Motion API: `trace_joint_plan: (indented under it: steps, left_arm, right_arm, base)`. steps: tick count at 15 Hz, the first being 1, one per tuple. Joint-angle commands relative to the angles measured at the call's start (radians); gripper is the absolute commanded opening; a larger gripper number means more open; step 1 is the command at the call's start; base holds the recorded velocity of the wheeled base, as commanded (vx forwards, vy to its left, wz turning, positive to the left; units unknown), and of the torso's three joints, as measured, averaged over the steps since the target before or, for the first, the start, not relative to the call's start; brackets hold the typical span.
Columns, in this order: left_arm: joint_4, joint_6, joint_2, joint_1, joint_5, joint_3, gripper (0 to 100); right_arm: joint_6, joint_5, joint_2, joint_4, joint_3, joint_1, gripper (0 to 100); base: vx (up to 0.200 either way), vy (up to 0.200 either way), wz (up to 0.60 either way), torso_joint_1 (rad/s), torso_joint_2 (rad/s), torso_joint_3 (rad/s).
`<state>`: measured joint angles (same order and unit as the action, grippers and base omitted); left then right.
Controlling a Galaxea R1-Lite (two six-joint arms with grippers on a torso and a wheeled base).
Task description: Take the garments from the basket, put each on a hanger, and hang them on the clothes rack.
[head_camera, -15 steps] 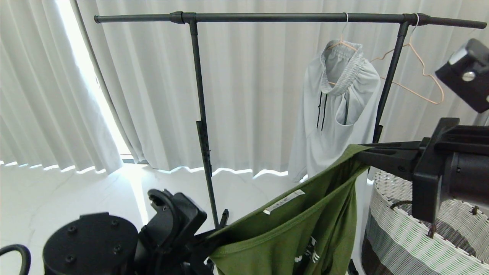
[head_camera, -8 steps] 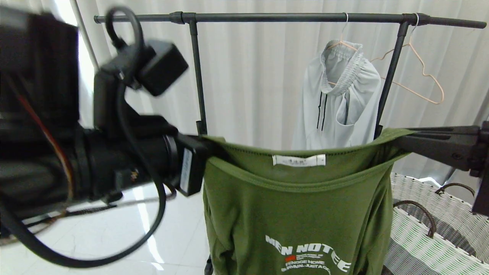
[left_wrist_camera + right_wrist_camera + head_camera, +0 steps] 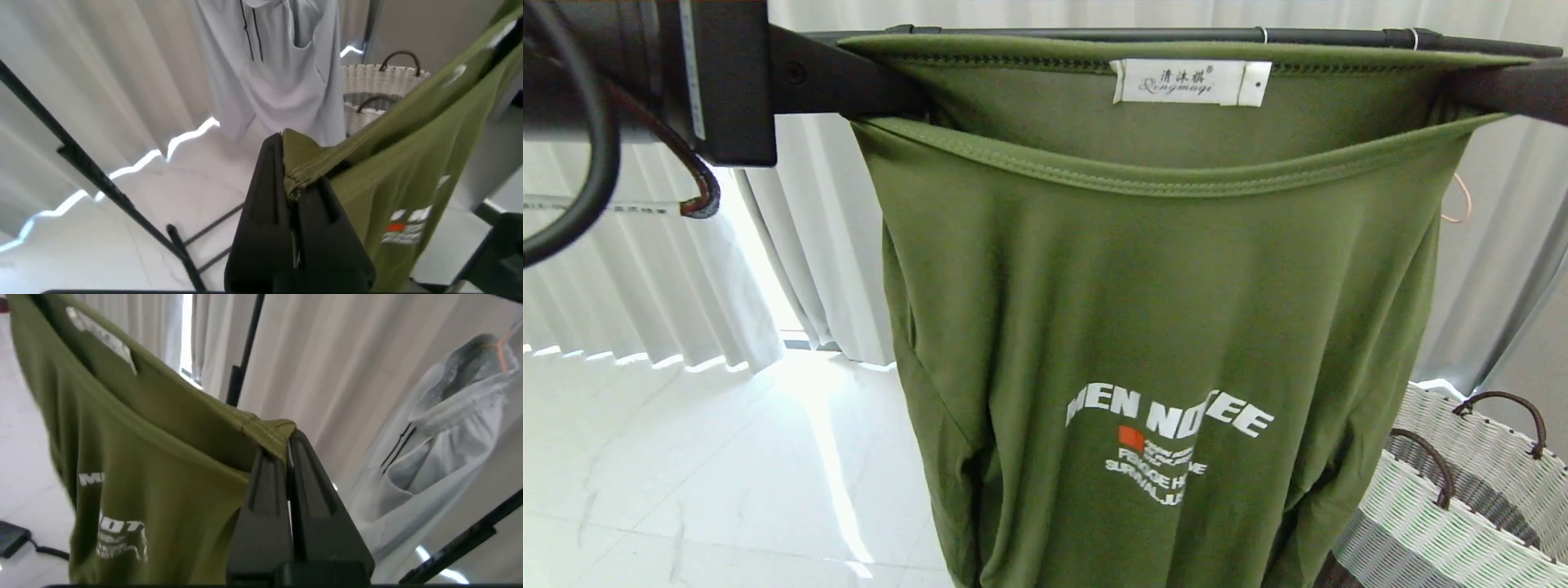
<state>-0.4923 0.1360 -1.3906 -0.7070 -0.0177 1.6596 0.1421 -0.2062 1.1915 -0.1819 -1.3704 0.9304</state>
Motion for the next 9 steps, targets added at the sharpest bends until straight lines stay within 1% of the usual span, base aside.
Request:
trace_joint_plan:
  steps: [1, 3, 4, 5, 6, 7, 8, 9]
  left_arm:
    - [0.000, 0.022, 0.035, -0.012, 0.002, -0.029, 0]
    - [0.005, 0.063, 0.070, -0.045, 0.004, -0.096, 0]
    - [0.008, 0.086, 0.081, -0.066, 0.004, -0.124, 0]
    - [0.015, 0.096, 0.082, -0.083, 0.004, -0.126, 0]
    - [0.049, 0.097, 0.078, -0.092, 0.005, -0.126, 0]
    - [0.084, 0.097, 0.067, -0.092, 0.007, -0.127, 0]
    - [0.115, 0.097, 0.050, -0.092, 0.010, -0.124, 0]
    - [0.144, 0.097, 0.033, -0.092, 0.012, -0.124, 0]
  right_arm:
    - [0.002, -0.001, 0.008, -0.057, -0.064, -0.005, 0]
    - [0.002, 0.001, -0.016, -0.176, -0.113, -0.005, 0]
    - [0.001, 0.010, -0.035, -0.257, -0.150, -0.004, 0]
    - [0.001, 0.030, -0.049, -0.327, -0.182, -0.004, 0]
    - [-0.001, 0.071, -0.067, -0.406, -0.216, -0.001, 0]
    - [-0.001, 0.133, -0.085, -0.476, -0.242, -0.001, 0]
    - [-0.003, 0.212, -0.105, -0.541, -0.256, 0.001, 0]
    - [-0.003, 0.287, -0.119, -0.579, -0.256, 0.010, 0]
  base:
    - [0.000, 0.000, 0.00, 0.000, 0.00, 0.000]
    - [0.000, 0.000, 0.00, 0.000, 0.00, 0.000]
    - [0.000, 0.000, 0.00, 0.000, 0.00, 0.000]
    - [0.000, 0.000, 0.00, 0.000, 0.00, 0.000]
    - [0.000, 0.000, 0.00, 0.000, 0.00, 0.000]
    - [0.000, 0.000, 0.00, 0.000, 0.00, 0.000]
    - [0.000, 0.000, 0.00, 0.000, 0.00, 0.000]
    - [0.000, 0.000, 0.00, 0.000, 0.00, 0.000]
